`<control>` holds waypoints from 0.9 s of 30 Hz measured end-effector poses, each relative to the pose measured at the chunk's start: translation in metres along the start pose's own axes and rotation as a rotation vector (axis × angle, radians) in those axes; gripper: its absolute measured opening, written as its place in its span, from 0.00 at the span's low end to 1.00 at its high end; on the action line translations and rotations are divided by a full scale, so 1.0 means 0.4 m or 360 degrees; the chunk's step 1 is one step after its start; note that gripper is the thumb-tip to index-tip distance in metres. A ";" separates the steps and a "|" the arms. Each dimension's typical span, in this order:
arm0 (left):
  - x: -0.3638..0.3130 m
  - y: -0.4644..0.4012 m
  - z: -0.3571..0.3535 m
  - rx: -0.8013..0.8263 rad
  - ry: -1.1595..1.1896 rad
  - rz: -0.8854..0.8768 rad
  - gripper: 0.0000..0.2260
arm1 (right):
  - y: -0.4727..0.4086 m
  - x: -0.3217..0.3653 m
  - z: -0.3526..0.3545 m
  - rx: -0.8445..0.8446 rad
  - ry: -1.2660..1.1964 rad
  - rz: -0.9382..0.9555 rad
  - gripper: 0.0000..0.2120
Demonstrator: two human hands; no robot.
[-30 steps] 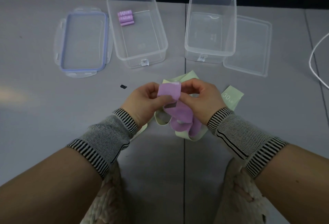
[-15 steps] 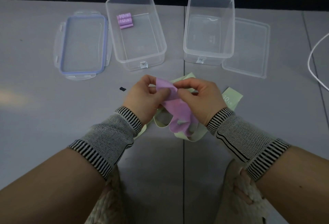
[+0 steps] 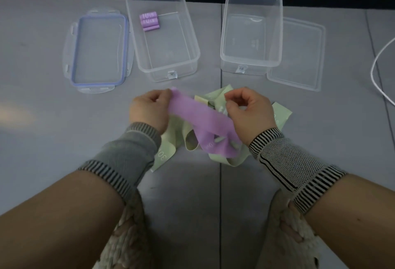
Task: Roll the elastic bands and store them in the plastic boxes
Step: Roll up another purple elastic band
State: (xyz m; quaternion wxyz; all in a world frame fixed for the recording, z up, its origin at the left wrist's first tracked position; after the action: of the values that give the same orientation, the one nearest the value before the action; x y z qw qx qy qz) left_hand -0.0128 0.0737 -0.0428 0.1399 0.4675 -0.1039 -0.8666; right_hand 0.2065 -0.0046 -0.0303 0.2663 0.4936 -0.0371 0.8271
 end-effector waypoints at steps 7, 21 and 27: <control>0.142 -0.008 0.043 -0.0063 0.0253 0.0470 0.10 | 0.018 -0.110 -0.037 0.0147 0.0494 -0.0273 0.16; 0.139 -0.019 0.022 -0.0072 0.0553 0.0515 0.11 | 0.007 -0.148 -0.008 0.0132 -0.0479 -0.0944 0.05; 0.122 -0.036 0.032 -0.0147 0.0569 0.0458 0.12 | -0.049 -0.020 0.007 0.0427 -0.1339 -0.1044 0.11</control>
State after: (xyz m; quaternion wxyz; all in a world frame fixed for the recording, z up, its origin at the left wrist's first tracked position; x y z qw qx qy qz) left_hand -0.0513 0.0714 -0.0787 0.2994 0.5872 -0.1032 -0.7449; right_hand 0.2209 0.0080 -0.0396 0.4071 0.7968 0.1213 0.4296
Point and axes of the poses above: each hand's wrist, its own y-axis away from the middle knuckle, its own z-axis out of the back of the hand, x = y × z, the point moved 8 cm from there along -y, towards the middle knuckle, and after that the axes turned 1 degree about -y, right-handed, at the moved point
